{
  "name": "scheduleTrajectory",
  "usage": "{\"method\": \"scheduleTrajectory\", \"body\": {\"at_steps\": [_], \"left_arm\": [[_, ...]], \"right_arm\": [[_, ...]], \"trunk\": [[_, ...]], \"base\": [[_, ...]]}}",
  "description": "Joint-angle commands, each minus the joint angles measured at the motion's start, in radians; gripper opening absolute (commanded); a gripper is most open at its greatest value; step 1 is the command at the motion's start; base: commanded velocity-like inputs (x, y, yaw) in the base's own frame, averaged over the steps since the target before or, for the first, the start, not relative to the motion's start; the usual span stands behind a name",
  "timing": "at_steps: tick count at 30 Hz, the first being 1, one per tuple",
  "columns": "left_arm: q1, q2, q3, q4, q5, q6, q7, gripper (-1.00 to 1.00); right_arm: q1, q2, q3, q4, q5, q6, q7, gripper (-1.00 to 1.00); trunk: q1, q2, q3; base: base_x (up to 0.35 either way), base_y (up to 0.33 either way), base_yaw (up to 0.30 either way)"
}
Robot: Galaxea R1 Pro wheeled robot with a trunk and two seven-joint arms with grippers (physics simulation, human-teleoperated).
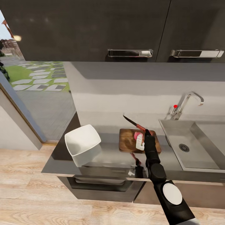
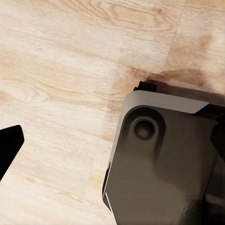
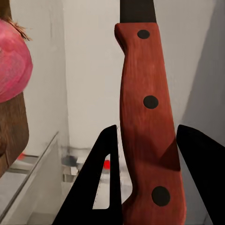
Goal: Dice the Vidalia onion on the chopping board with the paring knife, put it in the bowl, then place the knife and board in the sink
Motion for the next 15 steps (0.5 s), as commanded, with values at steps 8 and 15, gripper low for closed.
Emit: {"method": "scheduleTrajectory", "body": {"at_steps": [8, 15], "left_arm": [[-0.002, -0.002, -0.008, 0.004, 0.008, -0.007, 0.001, 1.0], [-0.002, -0.002, -0.009, 0.004, 0.008, -0.006, 0.001, 1.0]], "right_arm": [[-0.001, 0.001, 0.001, 0.07, 0.009, 0.006, 0.005, -1.0], [-0.001, 0.005, 0.001, 0.081, 0.01, 0.044, 0.003, -1.0]], "trunk": [[0.001, -0.002, -0.002], [0.001, -0.002, -0.002]], "base": [[0.0, 0.0, 0.0], [0.0, -0.085, 0.0]]}}
